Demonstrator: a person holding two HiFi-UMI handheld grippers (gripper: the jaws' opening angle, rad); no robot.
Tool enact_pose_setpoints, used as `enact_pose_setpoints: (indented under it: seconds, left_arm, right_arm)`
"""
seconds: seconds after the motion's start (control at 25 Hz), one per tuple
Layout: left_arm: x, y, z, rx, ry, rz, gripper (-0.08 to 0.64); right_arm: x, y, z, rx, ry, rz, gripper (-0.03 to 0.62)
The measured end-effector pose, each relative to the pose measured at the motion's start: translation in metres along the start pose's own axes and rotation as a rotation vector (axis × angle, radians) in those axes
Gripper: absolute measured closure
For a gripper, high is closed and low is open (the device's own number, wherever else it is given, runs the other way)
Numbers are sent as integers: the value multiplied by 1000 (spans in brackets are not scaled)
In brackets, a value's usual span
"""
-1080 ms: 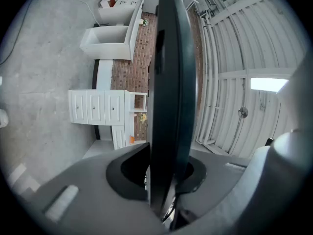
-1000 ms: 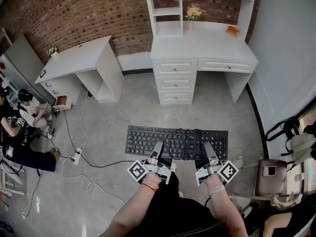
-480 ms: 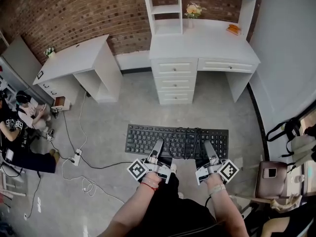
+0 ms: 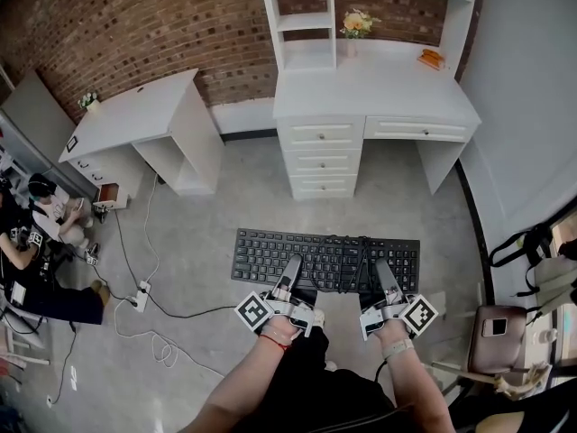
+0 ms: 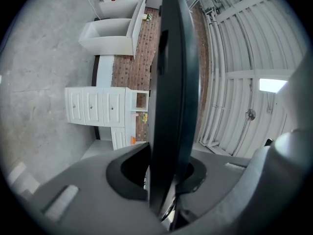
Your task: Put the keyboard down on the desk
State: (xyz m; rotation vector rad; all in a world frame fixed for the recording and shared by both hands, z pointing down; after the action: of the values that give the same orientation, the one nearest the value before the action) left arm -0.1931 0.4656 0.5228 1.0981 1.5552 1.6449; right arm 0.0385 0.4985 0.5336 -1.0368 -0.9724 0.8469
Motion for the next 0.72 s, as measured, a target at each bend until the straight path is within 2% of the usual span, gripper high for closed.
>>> enact_pose_setpoints:
  seconds: [0.44,0.72]
  left_arm:
    - [-91,11,-52,9,55,-9,489]
    - [-133,22,-74,12,89,-5,489]
  right_arm:
    - [-87,-24,-24,2,-53,8,514]
    - [-123,-40,-34,2,-91,12,514]
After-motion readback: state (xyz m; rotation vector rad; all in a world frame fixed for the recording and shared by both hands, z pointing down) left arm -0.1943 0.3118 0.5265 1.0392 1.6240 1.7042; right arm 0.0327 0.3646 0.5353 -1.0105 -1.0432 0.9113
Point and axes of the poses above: the fingertips, and each gripper's own axes: x backward along the fingers, y to its left, z out of its underside, the point moved 3 cm from there along x, backward along the fingers, and after that the axes turned 7 degrees about -z, right-handed, at the moved point
